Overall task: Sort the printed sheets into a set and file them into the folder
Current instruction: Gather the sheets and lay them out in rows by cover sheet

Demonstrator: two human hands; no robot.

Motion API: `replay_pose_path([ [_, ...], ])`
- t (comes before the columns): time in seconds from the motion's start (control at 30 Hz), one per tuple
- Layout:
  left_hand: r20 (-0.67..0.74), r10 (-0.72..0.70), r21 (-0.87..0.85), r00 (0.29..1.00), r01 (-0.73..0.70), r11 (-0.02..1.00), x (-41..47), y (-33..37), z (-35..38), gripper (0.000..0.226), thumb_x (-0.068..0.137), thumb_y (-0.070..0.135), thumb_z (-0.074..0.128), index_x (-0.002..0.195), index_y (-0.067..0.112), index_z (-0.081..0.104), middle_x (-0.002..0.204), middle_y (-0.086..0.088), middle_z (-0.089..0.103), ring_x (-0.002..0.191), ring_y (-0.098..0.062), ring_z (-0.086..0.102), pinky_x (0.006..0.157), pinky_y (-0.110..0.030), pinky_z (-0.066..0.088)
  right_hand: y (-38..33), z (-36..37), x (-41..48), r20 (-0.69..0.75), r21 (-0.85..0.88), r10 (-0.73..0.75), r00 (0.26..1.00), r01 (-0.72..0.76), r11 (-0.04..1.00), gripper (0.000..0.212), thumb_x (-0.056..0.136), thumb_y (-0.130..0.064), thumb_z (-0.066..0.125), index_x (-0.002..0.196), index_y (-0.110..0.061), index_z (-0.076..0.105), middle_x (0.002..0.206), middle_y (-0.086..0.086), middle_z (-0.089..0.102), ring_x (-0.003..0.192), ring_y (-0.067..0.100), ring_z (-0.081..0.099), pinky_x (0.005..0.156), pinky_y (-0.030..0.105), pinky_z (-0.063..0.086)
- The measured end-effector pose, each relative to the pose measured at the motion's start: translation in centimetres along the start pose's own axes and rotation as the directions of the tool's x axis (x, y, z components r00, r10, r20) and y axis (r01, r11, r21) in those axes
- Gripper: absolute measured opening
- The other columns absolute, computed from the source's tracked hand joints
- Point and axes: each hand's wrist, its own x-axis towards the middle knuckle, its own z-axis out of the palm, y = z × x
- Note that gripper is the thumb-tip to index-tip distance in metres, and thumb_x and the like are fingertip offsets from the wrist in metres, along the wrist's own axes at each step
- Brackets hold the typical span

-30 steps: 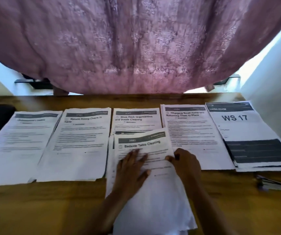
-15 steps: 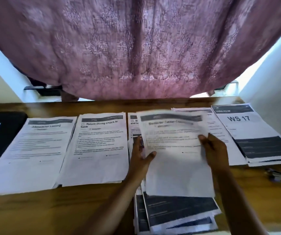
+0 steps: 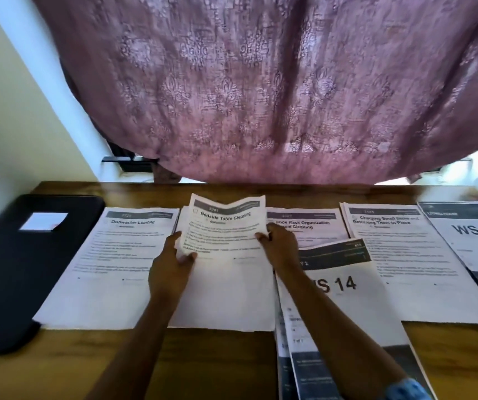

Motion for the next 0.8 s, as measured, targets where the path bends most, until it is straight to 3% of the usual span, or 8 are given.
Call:
replay_pose_path([
  [0.17,-0.04,0.125,0.452,0.991,-0.093,0.887,0.3,-2.3,0.4,0.075,0.079,0.036,0.074,0.144,0.019,0.039,0.137,-0.017,0.049,0.121,-0.038,0.048,0.088,-0.056,0.047,-1.2,4.0,-0.3,-0.118,-0.28,-0.096,0.988,0.06,0.958,0.061,0.087,-0.033,0.066,0.139,-0.013,0.04,0.127,0.012,0.052,0.116,0.028,0.053,0.086,0.04,0.053],
  [0.23,0.001,0.208,0.482,0.978,-0.183,0.857,-0.3,-2.5,1.0,0.075,0.079,0.042,0.072,0.143,0.017,0.043,0.139,-0.019,0.048,0.124,-0.04,0.047,0.09,-0.057,0.045,-1.2,4.7,-1.3,-0.124,-0.427,-0.226,0.966,0.153,0.891,0.064,0.079,-0.034,0.074,0.133,-0.012,0.049,0.125,0.013,0.055,0.111,0.03,0.056,0.081,0.042,0.053],
  [0.37,0.174,0.192,0.519,0.966,-0.256,0.815,-1.4,-4.1,3.0,0.083,0.083,0.075,0.022,0.141,0.02,0.048,0.146,-0.016,0.045,0.134,-0.037,0.041,0.101,-0.054,0.038,0.4,7.5,-3.6,0.121,-0.554,-0.318,0.94,0.33,0.765,0.06,0.073,-0.049,0.072,0.12,-0.014,0.062,0.126,0.01,0.061,0.118,0.028,0.058,0.093,0.057,0.044],
  [0.43,0.211,0.146,0.53,0.966,-0.239,0.814,-1.7,-4.4,3.5,0.1,0.077,0.082,-0.004,0.146,0.025,0.039,0.153,-0.013,0.034,0.141,-0.034,0.031,0.109,-0.053,0.029,0.8,7.8,-3.6,0.21,-0.557,-0.285,0.935,0.354,0.752,0.062,0.082,-0.052,0.059,0.13,-0.014,0.056,0.136,0.01,0.054,0.128,0.026,0.049,0.102,0.062,0.031],
  [0.5,0.208,0.143,0.534,0.968,-0.235,0.812,-1.7,-4.5,3.6,0.105,0.074,0.083,-0.012,0.148,0.026,0.035,0.155,-0.012,0.03,0.143,-0.033,0.027,0.112,-0.052,0.024,0.5,7.3,-3.3,0.279,-0.542,-0.274,0.92,0.386,0.746,0.066,0.092,-0.052,0.047,0.144,-0.014,0.037,0.151,0.009,0.035,0.142,0.025,0.029,0.111,0.061,0.01],
  [0.57,0.206,0.15,0.532,0.967,-0.24,0.812,-1.6,-4.1,3.4,0.1,0.077,0.082,-0.003,0.147,0.022,0.037,0.153,-0.014,0.033,0.142,-0.035,0.029,0.113,-0.053,0.02,0.0,6.1,-3.3,0.296,-0.532,-0.27,0.916,0.393,0.75,0.069,0.094,-0.053,0.041,0.15,-0.016,0.024,0.157,0.008,0.021,0.146,0.024,0.014,0.113,0.057,-0.003],
  [0.63,0.193,0.191,0.517,0.962,-0.265,0.814,-1.7,-3.0,3.3,0.086,0.082,0.073,0.016,0.144,0.019,0.043,0.149,-0.016,0.039,0.139,-0.037,0.033,0.114,-0.055,0.014,-0.7,4.3,-3.7,0.243,-0.507,-0.271,0.931,0.36,0.783,0.068,0.094,-0.052,0.042,0.149,-0.017,0.024,0.157,0.007,0.021,0.146,0.025,0.015,0.115,0.055,0.0],
  [0.8,0.247,0.414,0.415,0.876,-0.482,0.772,-4.3,1.5,6.0,0.059,0.086,0.059,0.043,0.132,0.025,0.057,0.145,-0.01,0.048,0.135,-0.035,0.042,0.11,-0.055,0.012,2.0,-1.8,-5.9,-0.112,-0.402,-0.247,0.962,0.184,0.897,0.048,0.084,-0.036,0.068,0.126,-0.016,0.056,0.127,0.006,0.06,0.119,0.028,0.055,0.101,0.046,0.042],
])
